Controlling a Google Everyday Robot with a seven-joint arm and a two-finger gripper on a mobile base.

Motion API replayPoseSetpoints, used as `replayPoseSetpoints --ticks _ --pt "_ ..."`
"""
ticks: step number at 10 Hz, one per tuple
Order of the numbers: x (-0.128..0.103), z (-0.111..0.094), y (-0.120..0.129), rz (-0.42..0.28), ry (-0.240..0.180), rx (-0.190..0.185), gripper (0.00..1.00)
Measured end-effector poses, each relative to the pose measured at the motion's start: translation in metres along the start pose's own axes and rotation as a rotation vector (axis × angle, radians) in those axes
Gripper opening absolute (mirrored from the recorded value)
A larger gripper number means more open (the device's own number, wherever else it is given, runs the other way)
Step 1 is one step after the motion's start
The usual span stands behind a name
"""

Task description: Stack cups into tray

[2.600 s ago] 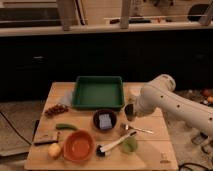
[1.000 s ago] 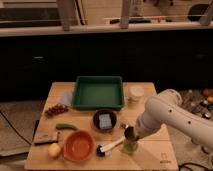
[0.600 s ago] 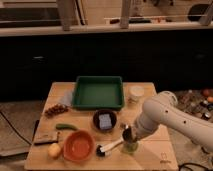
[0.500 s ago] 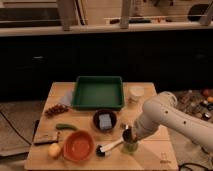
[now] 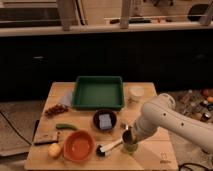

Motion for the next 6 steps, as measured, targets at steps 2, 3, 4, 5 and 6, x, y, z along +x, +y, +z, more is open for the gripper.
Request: replayPoseSetpoints --ticks 2,3,4,5,6 --pt "-0.0008 0.0002 -0.0005 -0.004 0.0 -0.008 0.8" --pt "-0.0013 -0.0002 -0.0003 -0.007 0.001 -0.012 0.8" --pt "-0.0016 -0.0007 -0.0008 -0.01 0.001 -0.015 0.8" --pt "-0.0017 -0.0009 -0.0012 -0.013 0.001 -0.017 0.8" --pt "-0.002 -0.0017 -0.0008 -0.015 0.001 -0.02 0.8"
